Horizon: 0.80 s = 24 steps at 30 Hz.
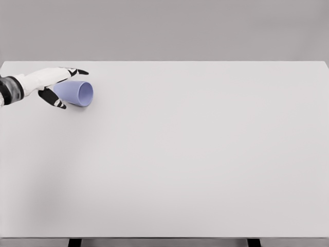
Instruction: Flip the cup with left arm and place it on the table
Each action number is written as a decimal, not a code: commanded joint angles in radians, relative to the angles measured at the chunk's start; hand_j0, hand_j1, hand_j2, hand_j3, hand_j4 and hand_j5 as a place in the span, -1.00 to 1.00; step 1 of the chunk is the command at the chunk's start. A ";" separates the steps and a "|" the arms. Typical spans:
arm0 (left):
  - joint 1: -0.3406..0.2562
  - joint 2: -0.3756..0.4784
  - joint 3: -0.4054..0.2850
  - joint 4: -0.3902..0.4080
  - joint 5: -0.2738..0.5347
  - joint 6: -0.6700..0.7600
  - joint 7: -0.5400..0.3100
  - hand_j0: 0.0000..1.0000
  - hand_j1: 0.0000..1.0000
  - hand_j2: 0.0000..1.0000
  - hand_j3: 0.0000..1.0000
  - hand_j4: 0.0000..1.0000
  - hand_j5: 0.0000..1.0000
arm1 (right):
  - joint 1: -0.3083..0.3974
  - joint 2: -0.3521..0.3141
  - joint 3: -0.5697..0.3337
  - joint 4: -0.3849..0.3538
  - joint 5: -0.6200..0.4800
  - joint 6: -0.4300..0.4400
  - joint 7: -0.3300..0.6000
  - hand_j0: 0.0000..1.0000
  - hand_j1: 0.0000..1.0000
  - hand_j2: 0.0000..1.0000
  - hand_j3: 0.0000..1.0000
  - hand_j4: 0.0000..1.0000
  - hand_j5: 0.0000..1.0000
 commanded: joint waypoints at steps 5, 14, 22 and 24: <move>-0.003 -0.072 0.000 0.086 -0.076 0.011 0.006 1.00 1.00 1.00 1.00 1.00 1.00 | 0.000 0.000 0.001 0.000 0.000 0.000 -0.001 1.00 1.00 1.00 1.00 1.00 1.00; -0.009 -0.092 0.000 0.125 -0.108 0.014 0.056 1.00 1.00 1.00 1.00 1.00 1.00 | 0.000 0.000 0.001 0.000 0.000 0.000 0.001 1.00 1.00 1.00 1.00 1.00 1.00; -0.009 -0.100 -0.002 0.132 -0.113 0.014 0.056 1.00 1.00 1.00 1.00 1.00 1.00 | 0.000 0.000 0.001 0.000 0.000 0.000 0.001 1.00 1.00 1.00 1.00 1.00 1.00; -0.009 -0.100 -0.002 0.138 -0.113 0.014 0.056 1.00 1.00 1.00 1.00 1.00 1.00 | 0.000 0.000 0.001 0.000 0.000 0.000 0.001 1.00 1.00 1.00 1.00 1.00 1.00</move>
